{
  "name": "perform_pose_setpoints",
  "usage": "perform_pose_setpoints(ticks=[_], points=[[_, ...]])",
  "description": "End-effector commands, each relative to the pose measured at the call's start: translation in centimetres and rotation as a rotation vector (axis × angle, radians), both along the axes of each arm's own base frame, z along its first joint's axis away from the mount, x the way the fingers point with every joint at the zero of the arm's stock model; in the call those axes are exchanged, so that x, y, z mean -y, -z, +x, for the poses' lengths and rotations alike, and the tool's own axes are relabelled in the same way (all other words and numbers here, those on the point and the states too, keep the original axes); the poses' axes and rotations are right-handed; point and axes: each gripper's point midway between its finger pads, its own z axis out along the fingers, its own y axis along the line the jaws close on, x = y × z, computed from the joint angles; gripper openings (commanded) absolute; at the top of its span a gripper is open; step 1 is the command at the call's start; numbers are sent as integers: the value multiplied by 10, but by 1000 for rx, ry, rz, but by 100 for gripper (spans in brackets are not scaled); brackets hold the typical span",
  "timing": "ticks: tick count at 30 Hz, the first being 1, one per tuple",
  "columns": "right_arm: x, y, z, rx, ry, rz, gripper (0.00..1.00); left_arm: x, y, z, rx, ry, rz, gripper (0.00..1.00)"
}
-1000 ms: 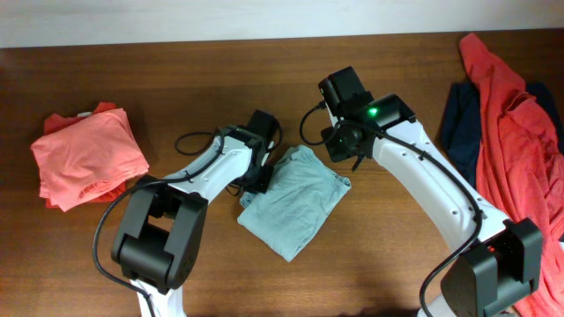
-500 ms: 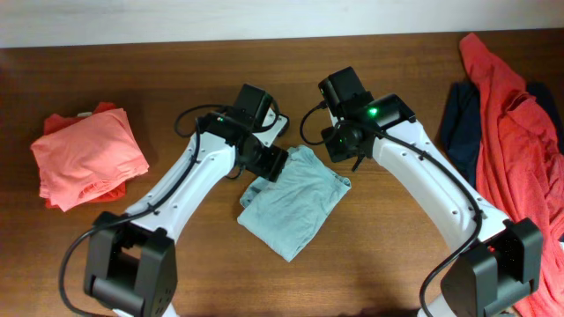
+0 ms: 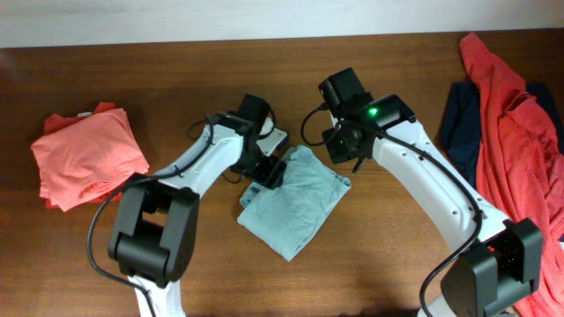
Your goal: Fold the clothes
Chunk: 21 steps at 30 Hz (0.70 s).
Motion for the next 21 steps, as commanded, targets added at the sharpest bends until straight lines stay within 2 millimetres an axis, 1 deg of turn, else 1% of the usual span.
perform_pose_setpoints(ticks=[1, 2, 5, 9, 12, 14, 15, 18, 19, 20, 21], points=[[4, 0, 2, 5, 20, -11, 34, -7, 19, 0, -51, -6, -23, 75], [4, 0, 2, 5, 20, -10, 34, -4, 22, -1, -69, -3, -42, 75], [4, 0, 2, 5, 20, -11, 34, 11, 35, -14, -147, 35, -131, 75], [4, 0, 2, 5, 20, -11, 34, 20, 50, -31, -238, 54, -175, 75], [4, 0, 1, 3, 20, -12, 34, 23, 49, -42, -276, 95, -205, 72], [4, 0, 1, 3, 20, -12, 34, 22, 48, -45, -285, 98, -201, 69], [4, 0, 1, 3, 20, -12, 34, 21, 48, -46, -291, 98, -199, 66], [4, 0, 1, 3, 20, -12, 34, 21, 47, -47, -297, 100, -197, 52], [4, 0, 1, 3, 20, -12, 34, 21, 47, -47, -297, 100, -198, 49], [4, 0, 1, 2, 20, -12, 34, 21, 47, -47, -296, 100, -197, 42], [5, 0, 1, 1, 20, -13, 34, 21, 47, -47, -296, 100, -198, 32]])
